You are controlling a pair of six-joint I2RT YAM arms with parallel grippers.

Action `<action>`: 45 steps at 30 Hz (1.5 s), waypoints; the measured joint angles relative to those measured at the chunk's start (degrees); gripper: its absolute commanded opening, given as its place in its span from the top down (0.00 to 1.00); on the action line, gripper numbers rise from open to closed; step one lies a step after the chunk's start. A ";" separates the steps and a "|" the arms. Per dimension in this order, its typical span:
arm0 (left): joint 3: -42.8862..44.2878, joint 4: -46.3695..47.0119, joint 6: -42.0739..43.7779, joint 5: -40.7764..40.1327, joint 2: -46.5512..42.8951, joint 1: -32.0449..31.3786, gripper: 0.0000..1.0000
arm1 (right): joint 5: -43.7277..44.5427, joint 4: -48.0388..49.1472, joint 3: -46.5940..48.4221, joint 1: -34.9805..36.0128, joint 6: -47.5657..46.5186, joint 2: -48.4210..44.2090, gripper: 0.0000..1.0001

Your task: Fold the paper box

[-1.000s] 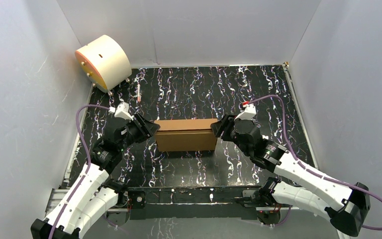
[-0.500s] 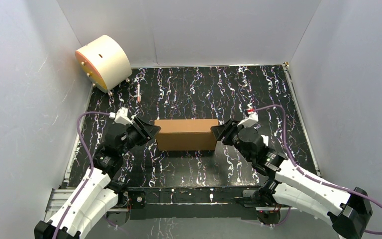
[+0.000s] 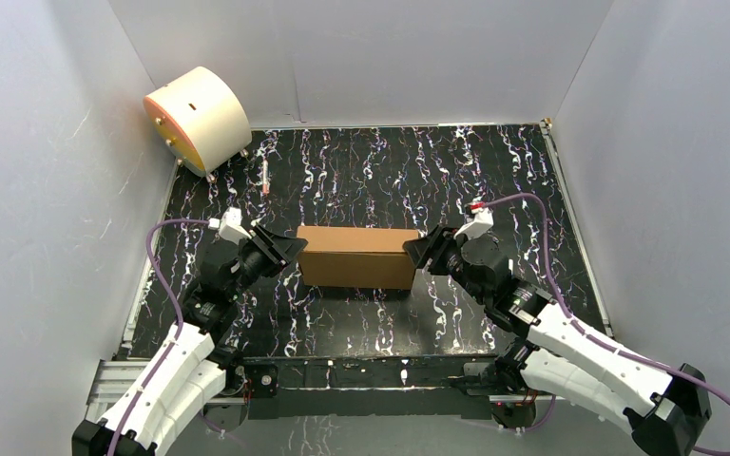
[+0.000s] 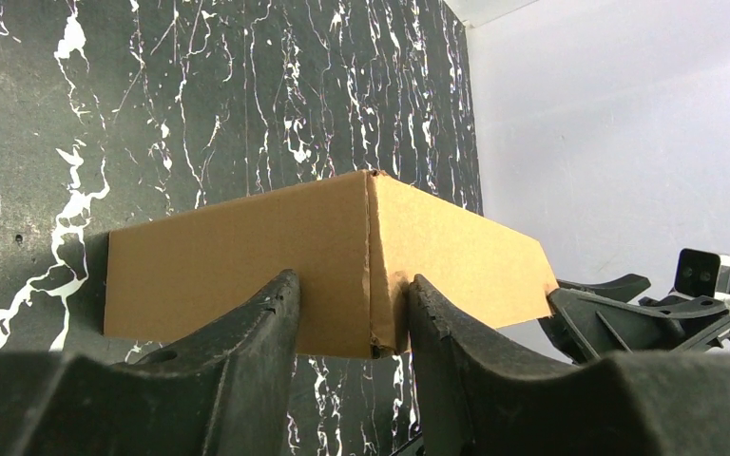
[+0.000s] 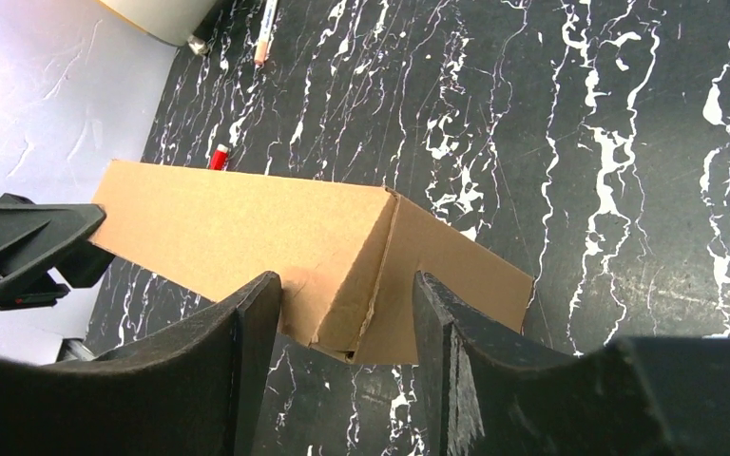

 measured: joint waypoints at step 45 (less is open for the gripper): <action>-6.69 15.21 -10.10 3.48 2.93 1.38 0.99 | -25.88 41.51 -24.48 -17.51 -3.45 -4.00 0.61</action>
